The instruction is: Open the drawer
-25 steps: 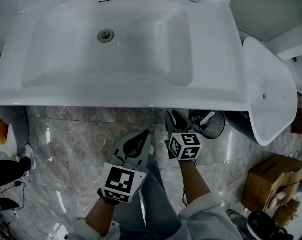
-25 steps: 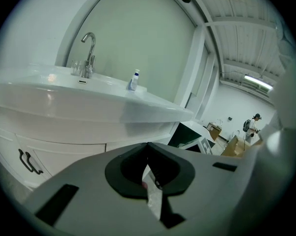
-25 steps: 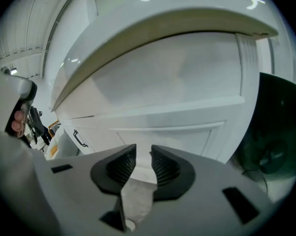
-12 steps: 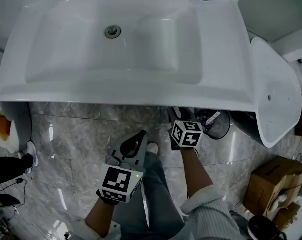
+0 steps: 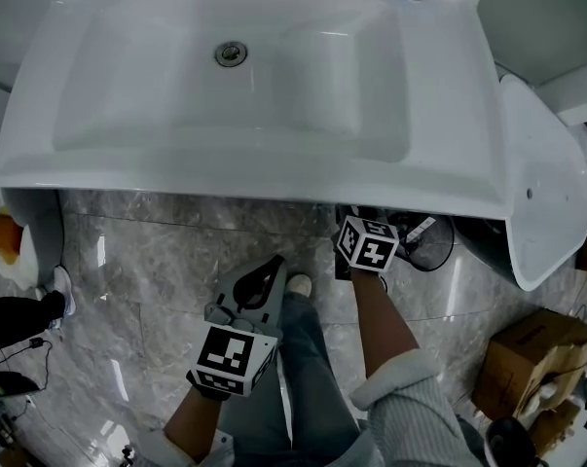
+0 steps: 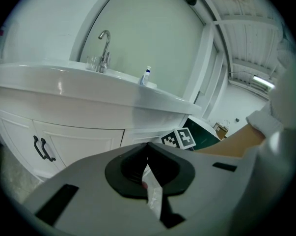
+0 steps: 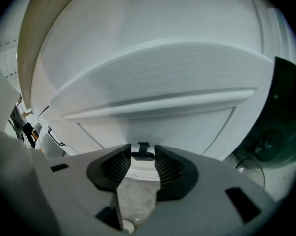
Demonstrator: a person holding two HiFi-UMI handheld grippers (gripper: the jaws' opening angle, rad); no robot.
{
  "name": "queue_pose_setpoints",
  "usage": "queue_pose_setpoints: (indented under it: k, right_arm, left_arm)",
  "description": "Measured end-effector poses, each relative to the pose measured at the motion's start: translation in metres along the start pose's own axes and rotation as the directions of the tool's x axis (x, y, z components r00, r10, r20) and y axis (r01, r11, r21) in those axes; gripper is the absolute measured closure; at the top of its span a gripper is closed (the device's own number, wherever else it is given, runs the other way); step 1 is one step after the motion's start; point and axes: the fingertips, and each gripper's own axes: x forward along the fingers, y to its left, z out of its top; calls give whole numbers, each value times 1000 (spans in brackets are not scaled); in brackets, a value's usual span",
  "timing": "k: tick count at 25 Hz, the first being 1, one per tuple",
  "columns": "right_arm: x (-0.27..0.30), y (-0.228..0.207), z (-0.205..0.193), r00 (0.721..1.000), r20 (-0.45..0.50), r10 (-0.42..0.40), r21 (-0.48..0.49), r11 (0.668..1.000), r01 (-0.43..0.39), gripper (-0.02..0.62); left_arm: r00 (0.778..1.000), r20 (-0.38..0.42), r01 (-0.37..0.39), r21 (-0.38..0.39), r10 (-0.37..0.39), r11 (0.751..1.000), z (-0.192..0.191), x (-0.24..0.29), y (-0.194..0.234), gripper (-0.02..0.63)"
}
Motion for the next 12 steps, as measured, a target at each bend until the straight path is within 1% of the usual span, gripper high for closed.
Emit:
queue_pose_setpoints:
  k: [2,6,12]
  right_arm:
    - [0,0,-1,1000,-1,-4,1,1000,4,439]
    - [1,1,0,999,-30,-14,-35,999,13,448]
    - [0,2,0,997,-55,48,-41,998,-50,454]
  left_arm:
    - [1000,-1,0,-1,0,1000,0,0,1,589]
    - [1000,-10,5,3,-5,1000,2,3,0,589]
    - [1000,1,19,21,-19,1000,6,8,-9,589]
